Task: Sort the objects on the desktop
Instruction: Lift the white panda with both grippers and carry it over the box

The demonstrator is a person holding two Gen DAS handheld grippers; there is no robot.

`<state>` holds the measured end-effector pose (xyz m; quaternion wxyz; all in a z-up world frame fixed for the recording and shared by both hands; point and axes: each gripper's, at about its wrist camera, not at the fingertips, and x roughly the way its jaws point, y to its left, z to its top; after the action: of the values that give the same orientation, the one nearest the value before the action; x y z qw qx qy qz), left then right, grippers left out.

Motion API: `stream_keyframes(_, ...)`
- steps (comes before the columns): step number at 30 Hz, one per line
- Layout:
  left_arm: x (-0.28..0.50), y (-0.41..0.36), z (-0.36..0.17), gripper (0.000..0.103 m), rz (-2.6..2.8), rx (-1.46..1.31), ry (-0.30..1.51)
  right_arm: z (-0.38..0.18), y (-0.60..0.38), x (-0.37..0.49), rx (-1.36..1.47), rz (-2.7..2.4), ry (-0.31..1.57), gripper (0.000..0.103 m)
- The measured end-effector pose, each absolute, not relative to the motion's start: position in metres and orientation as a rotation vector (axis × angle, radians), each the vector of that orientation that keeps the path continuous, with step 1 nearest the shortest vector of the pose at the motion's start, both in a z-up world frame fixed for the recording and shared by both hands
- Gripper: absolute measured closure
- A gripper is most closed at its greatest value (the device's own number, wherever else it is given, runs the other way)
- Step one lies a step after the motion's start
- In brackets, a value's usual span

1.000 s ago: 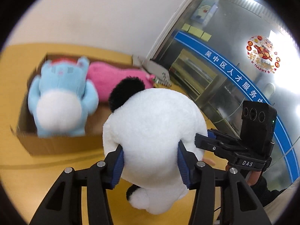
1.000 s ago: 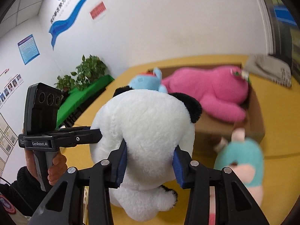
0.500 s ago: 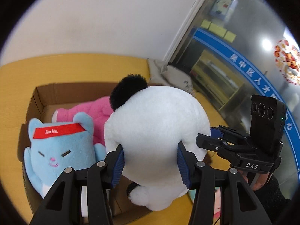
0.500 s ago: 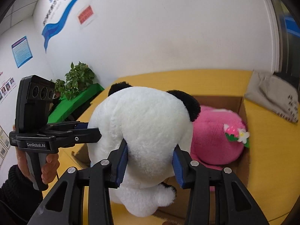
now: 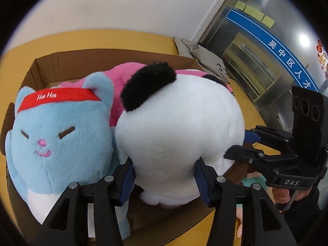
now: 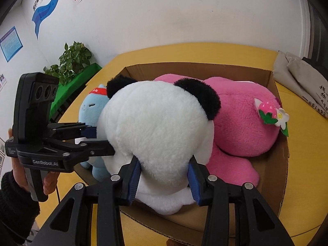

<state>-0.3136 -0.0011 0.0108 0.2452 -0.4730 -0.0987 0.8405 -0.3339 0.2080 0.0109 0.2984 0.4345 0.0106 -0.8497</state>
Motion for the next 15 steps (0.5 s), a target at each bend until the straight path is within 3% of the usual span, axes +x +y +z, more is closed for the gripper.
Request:
stream_keyframes(1, -0.315, -0.003, 0.01, 0.051, 2.286, -1.288, -0.281, 0.011, 0.207, -0.331, 1.14, -2.265, 0.045, 0.056)
stream_keyframes(3, -0.315, -0.006, 0.011, 0.051, 2.283, -1.276, -0.293, 0.008, 0.213, -0.334, 1.112, -2.275, 0.015, 0.04)
stream_keyframes(5, -0.312, -0.006, 0.015, 0.048, 2.299, -1.255, -0.29, 0.005, 0.22, -0.34, 1.082, -2.281, -0.037, 0.031)
stream_keyframes(8, -0.309, -0.008, 0.021, 0.044, 2.326, -1.219, -0.286, -0.003, 0.226, -0.348, 1.043, -2.25, -0.105, 0.026)
stream_keyframes(10, -0.308, -0.005, 0.024, 0.043, 2.348, -1.205, -0.252, -0.005, 0.225, -0.353, 1.056, -2.207, -0.116, 0.032)
stream_keyframes(12, -0.307, 0.0, 0.026, 0.043, 2.355, -1.204, -0.225, -0.008, 0.225, -0.358, 1.093, -2.167, -0.138, 0.046)
stream_keyframes(15, -0.303, 0.005, 0.034, 0.046, 2.355, -1.208, -0.201, -0.007, 0.229, -0.36, 1.131, -2.114, -0.213, 0.058)
